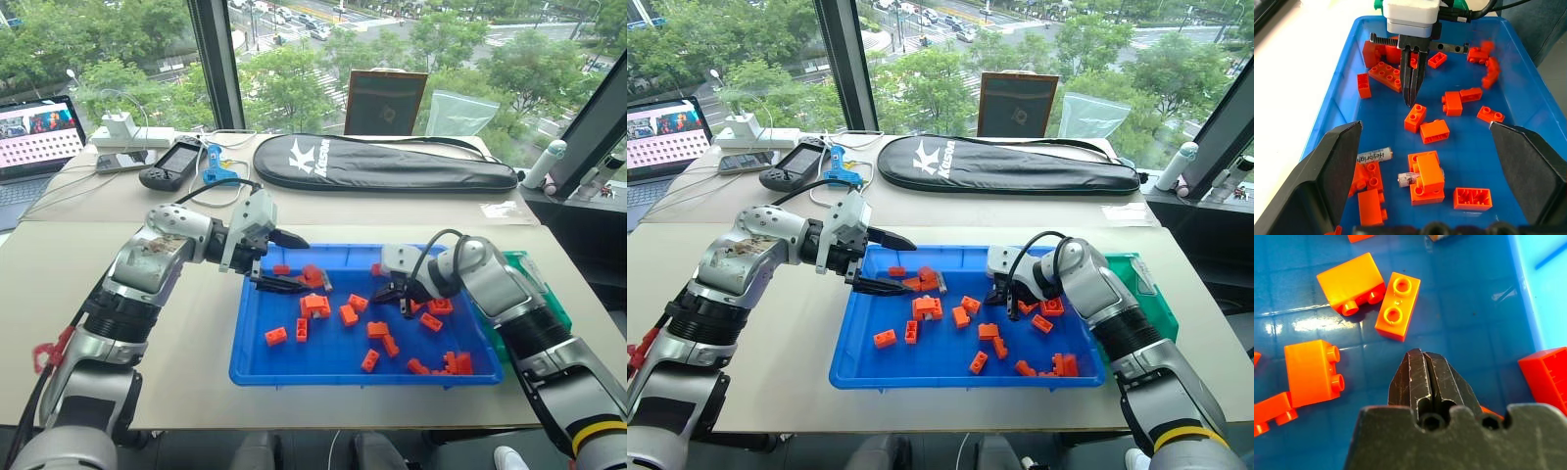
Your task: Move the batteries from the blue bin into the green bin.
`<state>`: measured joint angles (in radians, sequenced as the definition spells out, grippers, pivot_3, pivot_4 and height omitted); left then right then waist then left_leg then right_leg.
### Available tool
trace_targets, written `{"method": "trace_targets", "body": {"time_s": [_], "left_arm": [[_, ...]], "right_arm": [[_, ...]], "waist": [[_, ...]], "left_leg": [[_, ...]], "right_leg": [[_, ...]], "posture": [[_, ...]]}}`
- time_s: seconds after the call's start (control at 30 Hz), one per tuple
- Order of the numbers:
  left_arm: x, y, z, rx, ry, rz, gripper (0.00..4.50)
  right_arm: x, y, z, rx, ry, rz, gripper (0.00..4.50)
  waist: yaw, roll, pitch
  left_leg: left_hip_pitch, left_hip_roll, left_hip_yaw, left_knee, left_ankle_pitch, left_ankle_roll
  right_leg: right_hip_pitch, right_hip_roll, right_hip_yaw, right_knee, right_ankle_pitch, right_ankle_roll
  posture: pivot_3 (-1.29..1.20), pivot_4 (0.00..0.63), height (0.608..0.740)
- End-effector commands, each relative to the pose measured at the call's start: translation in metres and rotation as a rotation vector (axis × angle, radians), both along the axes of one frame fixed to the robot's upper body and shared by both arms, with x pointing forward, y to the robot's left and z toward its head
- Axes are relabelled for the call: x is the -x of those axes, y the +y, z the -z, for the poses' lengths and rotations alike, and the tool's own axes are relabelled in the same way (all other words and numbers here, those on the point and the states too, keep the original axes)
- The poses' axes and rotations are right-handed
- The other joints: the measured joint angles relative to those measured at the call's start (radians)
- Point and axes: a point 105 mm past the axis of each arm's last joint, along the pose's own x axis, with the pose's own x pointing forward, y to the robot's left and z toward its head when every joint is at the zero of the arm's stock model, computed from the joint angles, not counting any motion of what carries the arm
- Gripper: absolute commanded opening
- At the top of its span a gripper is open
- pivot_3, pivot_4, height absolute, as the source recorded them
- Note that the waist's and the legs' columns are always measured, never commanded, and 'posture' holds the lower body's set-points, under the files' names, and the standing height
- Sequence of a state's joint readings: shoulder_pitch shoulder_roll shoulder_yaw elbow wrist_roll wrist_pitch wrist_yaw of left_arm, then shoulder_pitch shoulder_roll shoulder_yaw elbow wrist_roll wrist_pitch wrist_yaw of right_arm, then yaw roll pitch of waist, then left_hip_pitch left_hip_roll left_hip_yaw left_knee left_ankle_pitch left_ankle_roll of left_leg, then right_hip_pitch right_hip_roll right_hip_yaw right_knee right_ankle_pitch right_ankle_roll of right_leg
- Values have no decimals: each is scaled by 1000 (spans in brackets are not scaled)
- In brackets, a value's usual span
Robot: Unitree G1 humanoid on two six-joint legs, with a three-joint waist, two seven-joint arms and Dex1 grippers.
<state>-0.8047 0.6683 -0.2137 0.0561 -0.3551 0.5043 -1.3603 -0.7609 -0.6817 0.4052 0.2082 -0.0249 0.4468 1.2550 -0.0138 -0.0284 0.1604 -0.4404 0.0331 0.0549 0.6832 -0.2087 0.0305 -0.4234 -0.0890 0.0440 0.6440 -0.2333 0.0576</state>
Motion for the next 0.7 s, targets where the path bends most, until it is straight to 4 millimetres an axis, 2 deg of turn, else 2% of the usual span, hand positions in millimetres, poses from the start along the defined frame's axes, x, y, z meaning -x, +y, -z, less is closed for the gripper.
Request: {"method": "trace_targets", "body": {"time_s": [0.03,0.07,0.43,0.57,0.7], "left_arm": [[-1,2,-8,10,-38,3,4500],[-2,3,-8,9,-40,-1,4500],[-6,13,-9,0,-41,-44,4500],[-6,29,-5,-43,-35,-76,4500],[-6,32,-5,-51,-35,-80,4500]], "right_arm": [[-9,5,-31,-83,-78,50,594],[-7,7,-34,-93,-74,48,707],[2,26,-55,-180,-68,50,4488],[15,39,-46,-189,8,32,4488],[19,43,-36,-175,39,38,4488]], "waist": [[0,0,0],[0,0,0],[-1,0,0],[-3,0,0],[1,0,0]], "left_leg": [[0,0,0,0,0,0],[0,0,0,0,0,0],[0,0,0,0,0,0],[0,0,0,0,0,0],[0,0,0,0,0,0]], "right_leg": [[0,0,0,0,0,0],[0,0,0,0,0,0],[0,0,0,0,0,0],[-1,0,0,1,0,0],[-1,0,0,1,0,0]], "posture": [[0,150,734],[0,150,734],[0,150,734],[0,150,734],[0,150,734]]}}
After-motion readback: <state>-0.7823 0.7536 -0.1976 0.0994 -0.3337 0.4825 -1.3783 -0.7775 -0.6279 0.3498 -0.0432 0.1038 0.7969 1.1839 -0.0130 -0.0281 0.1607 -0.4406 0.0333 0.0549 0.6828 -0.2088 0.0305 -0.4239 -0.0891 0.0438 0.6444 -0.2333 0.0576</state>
